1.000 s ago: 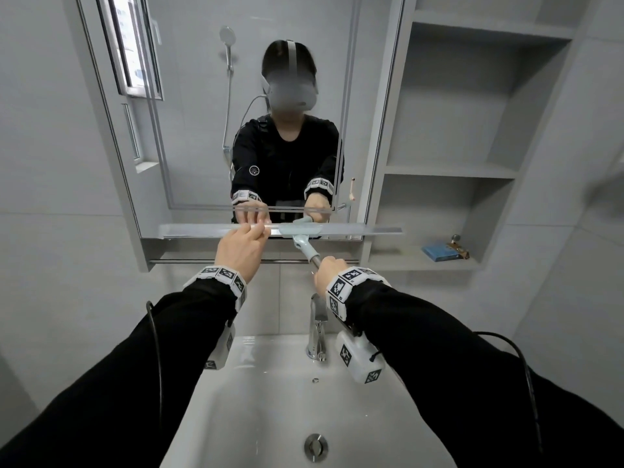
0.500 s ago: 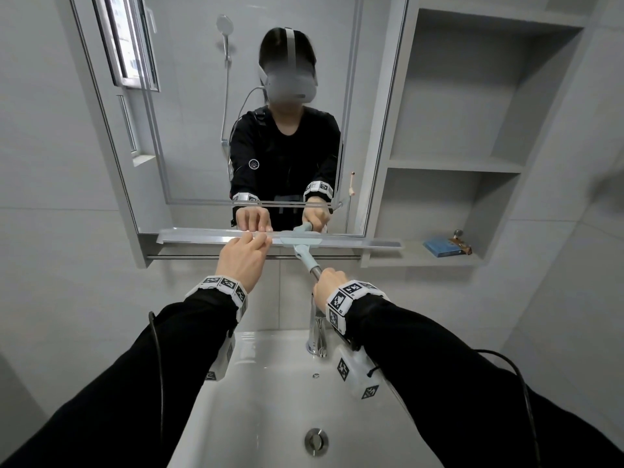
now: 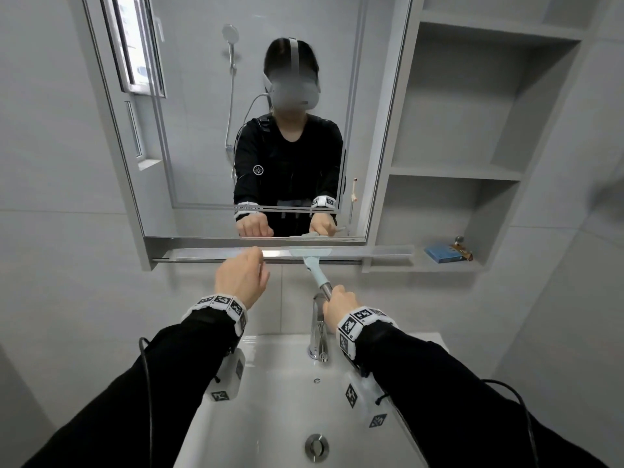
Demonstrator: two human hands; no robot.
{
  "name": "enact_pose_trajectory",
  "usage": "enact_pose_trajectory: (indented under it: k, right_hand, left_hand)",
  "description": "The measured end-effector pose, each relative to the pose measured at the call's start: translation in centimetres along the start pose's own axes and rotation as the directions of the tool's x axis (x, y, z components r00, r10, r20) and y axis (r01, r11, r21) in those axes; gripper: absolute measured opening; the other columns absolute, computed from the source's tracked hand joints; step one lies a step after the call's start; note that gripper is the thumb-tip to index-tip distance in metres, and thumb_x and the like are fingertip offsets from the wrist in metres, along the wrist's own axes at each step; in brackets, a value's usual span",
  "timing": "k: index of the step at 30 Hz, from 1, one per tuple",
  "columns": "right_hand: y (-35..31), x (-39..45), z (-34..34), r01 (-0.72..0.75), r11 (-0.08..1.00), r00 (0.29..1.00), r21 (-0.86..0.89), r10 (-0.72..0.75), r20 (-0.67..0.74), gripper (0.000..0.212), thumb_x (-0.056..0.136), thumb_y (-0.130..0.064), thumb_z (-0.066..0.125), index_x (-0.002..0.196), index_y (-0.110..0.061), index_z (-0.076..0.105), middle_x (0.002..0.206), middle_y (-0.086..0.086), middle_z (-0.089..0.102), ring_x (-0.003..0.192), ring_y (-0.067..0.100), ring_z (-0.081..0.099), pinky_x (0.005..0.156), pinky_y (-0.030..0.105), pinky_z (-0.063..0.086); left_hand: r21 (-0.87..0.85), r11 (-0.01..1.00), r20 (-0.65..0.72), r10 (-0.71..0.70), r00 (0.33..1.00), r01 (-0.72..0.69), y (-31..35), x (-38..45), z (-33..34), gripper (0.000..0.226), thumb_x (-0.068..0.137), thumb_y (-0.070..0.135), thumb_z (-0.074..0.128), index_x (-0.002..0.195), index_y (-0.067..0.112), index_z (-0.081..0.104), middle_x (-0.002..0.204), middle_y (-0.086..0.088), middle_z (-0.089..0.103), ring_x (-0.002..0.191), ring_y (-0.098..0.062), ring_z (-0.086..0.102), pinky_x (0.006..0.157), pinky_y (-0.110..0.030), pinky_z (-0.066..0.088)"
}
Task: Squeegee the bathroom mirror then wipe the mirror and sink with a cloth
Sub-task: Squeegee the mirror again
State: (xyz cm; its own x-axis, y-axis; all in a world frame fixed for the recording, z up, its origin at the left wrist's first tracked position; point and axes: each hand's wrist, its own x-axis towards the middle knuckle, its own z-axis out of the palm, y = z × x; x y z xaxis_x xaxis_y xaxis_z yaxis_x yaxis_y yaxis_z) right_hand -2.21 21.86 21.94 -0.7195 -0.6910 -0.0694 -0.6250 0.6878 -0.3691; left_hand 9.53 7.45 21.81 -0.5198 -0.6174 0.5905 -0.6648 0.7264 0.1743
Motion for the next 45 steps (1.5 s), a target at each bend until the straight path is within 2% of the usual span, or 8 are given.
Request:
enact_pose_trajectory:
  k: [3, 6, 11, 15, 25, 28, 39, 45]
  right_hand:
    - [-0.2, -0.4, 0.6, 0.013, 0.998, 1.0, 0.059, -0.013, 0.009, 0.02, 0.099, -0.028, 0.041, 0.101, -0.008, 0.035, 0.114, 0.017, 0.058, 0.102, 0.035, 0.06, 0.075, 0.035, 0.043]
    - [-0.9, -0.7, 0.4, 0.014, 0.993, 1.0, 0.12, -0.014, 0.003, 0.021, 0.099, -0.027, 0.04, 0.094, -0.011, 0.027, 0.097, 0.015, 0.055, 0.084, 0.032, 0.057, 0.067, 0.031, 0.038]
    - [-1.4, -0.5, -0.4, 0.028, 0.987, 1.0, 0.159, -0.03, 0.007, 0.023, 0.099, -0.03, 0.04, 0.096, -0.012, 0.027, 0.094, 0.013, 0.052, 0.081, 0.031, 0.054, 0.066, 0.03, 0.035]
    - [-1.3, -0.6, -0.5, 0.038, 0.985, 0.999, 0.168, -0.042, 0.019, 0.024, 0.099, -0.034, 0.04, 0.097, -0.013, 0.028, 0.091, 0.01, 0.048, 0.077, 0.025, 0.046, 0.067, 0.031, 0.035]
    - [-1.5, -1.0, -0.2, -0.01, 0.962, 1.0, 0.272, 0.007, 0.014, 0.021, 0.1, -0.034, 0.037, 0.1, -0.015, 0.031, 0.091, 0.009, 0.047, 0.09, 0.03, 0.058, 0.07, 0.029, 0.037]
    - [-2.3, -1.2, -0.6, -0.021, 0.921, 1.0, 0.389, 0.019, 0.01, 0.023, 0.1, -0.034, 0.037, 0.097, -0.013, 0.029, 0.097, 0.015, 0.055, 0.094, 0.031, 0.06, 0.072, 0.03, 0.039]
    - [-3.2, -1.3, -3.0, 0.043, 0.85, 0.982, 0.525, -0.133, 0.135, 0.045, 0.1, -0.028, 0.041, 0.136, -0.002, 0.03, 0.13, 0.022, 0.051, 0.118, 0.036, 0.051, 0.096, 0.037, 0.041]
    - [-0.1, -1.0, -3.6, 0.106, 0.862, 0.959, 0.496, -0.22, 0.177, 0.041, 0.099, -0.045, 0.033, 0.111, -0.009, 0.048, 0.071, -0.001, 0.055, 0.052, 0.012, 0.052, 0.044, 0.02, 0.042]
  left_hand:
    - [-0.204, 0.924, 0.338, -0.243, 0.909, 0.323, 0.5, 0.3, -0.5, 0.047, 0.093, 0.05, 0.039, 0.08, 0.014, 0.066, 0.079, -0.004, 0.07, 0.077, -0.026, 0.064, 0.069, -0.031, 0.048]
    - [-0.601, 0.575, 0.567, -0.183, 0.803, 0.555, 1.4, 0.8, -1.0, 0.052, 0.09, 0.058, 0.042, 0.091, 0.014, 0.068, 0.088, -0.003, 0.074, 0.079, -0.015, 0.066, 0.085, -0.035, 0.052]
    - [-0.759, 0.001, 0.628, -0.262, 0.733, 0.651, 2.5, 2.2, -1.8, 0.044, 0.08, 0.063, 0.056, 0.096, 0.023, 0.064, 0.091, 0.004, 0.074, 0.088, -0.01, 0.067, 0.075, -0.031, 0.049]
    - [-0.78, -0.176, 0.623, -0.323, 0.713, 0.601, 2.8, 3.0, -2.2, 0.032, 0.085, 0.045, 0.062, 0.096, 0.015, 0.062, 0.077, 0.004, 0.075, 0.072, -0.003, 0.07, 0.068, -0.024, 0.048]
    - [-0.82, -0.329, 0.561, -0.294, 0.774, 0.469, 4.1, 3.1, -1.9, 0.038, 0.096, 0.021, 0.052, 0.117, -0.011, 0.054, 0.104, -0.019, 0.066, 0.069, -0.01, 0.072, 0.073, -0.019, 0.057]
    - [-0.827, -0.302, 0.551, -0.266, 0.791, 0.475, 5.0, 2.9, -2.2, 0.033, 0.097, 0.027, 0.049, 0.106, -0.003, 0.06, 0.105, -0.015, 0.067, 0.084, -0.014, 0.069, 0.091, -0.028, 0.048]
    - [-0.758, -0.161, 0.643, -0.022, 0.766, 0.632, 8.6, 3.5, -5.4, 0.036, 0.101, 0.034, 0.034, 0.116, 0.007, 0.051, 0.094, -0.009, 0.065, 0.085, -0.022, 0.064, 0.079, -0.047, 0.052]
    - [-0.839, -0.157, 0.536, -0.081, 0.84, 0.521, 8.5, 3.8, -4.8, 0.022, 0.102, 0.029, 0.033, 0.113, 0.011, 0.04, 0.073, -0.009, 0.054, 0.056, -0.016, 0.048, 0.053, -0.028, 0.045]
